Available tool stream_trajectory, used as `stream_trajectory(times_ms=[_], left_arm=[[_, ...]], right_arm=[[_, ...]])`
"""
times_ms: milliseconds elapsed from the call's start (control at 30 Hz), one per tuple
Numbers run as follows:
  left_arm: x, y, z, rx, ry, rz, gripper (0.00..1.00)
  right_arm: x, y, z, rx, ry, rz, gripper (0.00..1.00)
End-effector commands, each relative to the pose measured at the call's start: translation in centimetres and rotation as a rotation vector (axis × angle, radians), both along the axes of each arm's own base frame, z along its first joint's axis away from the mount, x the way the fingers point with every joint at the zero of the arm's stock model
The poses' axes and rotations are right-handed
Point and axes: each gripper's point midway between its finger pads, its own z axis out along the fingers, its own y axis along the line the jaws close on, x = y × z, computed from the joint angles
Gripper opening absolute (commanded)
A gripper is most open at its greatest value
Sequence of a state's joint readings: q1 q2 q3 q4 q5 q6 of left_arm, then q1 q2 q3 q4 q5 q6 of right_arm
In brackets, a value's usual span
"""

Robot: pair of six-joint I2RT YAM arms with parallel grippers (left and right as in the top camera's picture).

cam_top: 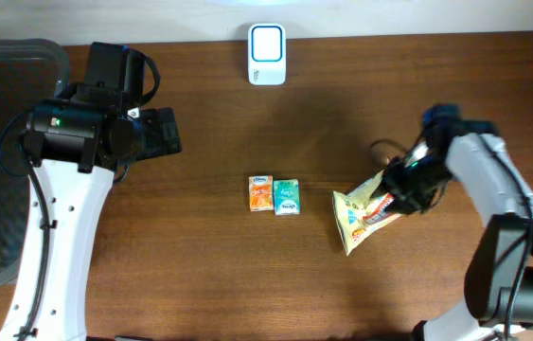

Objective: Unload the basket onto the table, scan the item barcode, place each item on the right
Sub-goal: 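Return the right gripper to the pile and grasp the green box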

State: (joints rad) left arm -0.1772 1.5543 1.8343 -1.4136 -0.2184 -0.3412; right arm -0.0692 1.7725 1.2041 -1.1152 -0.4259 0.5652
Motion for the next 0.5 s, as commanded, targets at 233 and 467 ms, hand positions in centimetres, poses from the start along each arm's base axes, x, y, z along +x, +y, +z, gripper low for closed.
stream_trajectory(times_ms=[233, 467], left_arm=[[0.1, 0.3, -0.1, 0.008, -0.001, 0.018, 0.99], [0.1, 0.3, -0.1, 0.008, -0.001, 0.018, 0.99]], right_arm=[[-2.4, 1.8, -4.0, -0.276, 0.107, -0.135, 0.24], [1.0, 6.4, -5.0, -0.240, -0.064, -0.107, 0.20]])
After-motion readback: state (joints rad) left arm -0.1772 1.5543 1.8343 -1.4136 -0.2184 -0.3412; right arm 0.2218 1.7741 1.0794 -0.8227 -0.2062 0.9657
